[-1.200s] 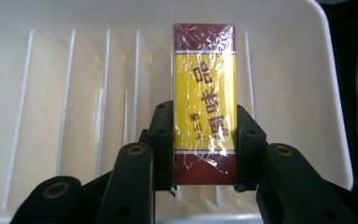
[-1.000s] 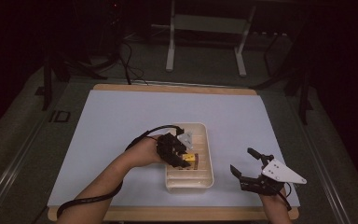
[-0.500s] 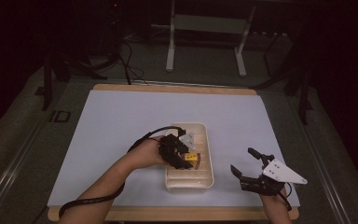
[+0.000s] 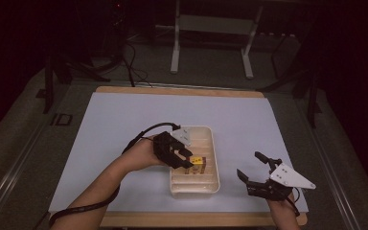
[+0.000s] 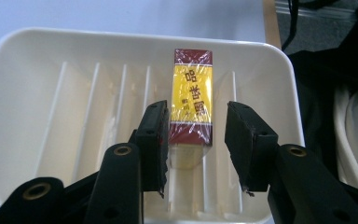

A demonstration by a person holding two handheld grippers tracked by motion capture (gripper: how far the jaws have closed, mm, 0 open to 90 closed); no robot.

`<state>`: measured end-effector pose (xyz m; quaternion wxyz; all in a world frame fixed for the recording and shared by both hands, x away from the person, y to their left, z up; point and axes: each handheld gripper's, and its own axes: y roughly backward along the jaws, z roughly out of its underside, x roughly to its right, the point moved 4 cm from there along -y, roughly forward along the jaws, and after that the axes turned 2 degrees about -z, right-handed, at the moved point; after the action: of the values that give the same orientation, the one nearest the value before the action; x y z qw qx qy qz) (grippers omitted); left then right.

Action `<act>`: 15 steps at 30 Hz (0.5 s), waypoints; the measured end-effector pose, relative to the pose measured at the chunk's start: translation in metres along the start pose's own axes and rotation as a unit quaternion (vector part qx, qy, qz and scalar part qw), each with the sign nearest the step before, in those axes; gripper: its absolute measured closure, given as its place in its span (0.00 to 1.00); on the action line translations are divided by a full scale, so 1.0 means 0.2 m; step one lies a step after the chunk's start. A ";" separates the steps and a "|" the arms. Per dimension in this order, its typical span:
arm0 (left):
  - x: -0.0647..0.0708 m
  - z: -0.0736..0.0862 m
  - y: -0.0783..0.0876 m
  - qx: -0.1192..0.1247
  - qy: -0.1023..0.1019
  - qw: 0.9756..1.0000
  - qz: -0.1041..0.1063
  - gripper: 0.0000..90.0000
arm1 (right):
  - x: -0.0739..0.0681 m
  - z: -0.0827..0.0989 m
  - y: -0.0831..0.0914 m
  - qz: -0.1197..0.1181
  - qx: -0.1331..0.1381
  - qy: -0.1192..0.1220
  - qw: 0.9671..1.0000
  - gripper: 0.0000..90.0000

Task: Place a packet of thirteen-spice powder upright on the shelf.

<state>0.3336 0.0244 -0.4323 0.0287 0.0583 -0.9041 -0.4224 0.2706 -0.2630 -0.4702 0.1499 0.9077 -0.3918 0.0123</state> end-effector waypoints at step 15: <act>0.00 0.10 0.18 0.013 0.049 0.998 -0.029 0.66 | 0.00 0.00 0.00 0.001 -0.002 0.000 1.000 0.18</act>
<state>0.3286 0.0626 -0.4165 0.0601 0.1051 -0.9048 -0.4084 0.2708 -0.2627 -0.4707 0.1514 0.9072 -0.3924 0.0119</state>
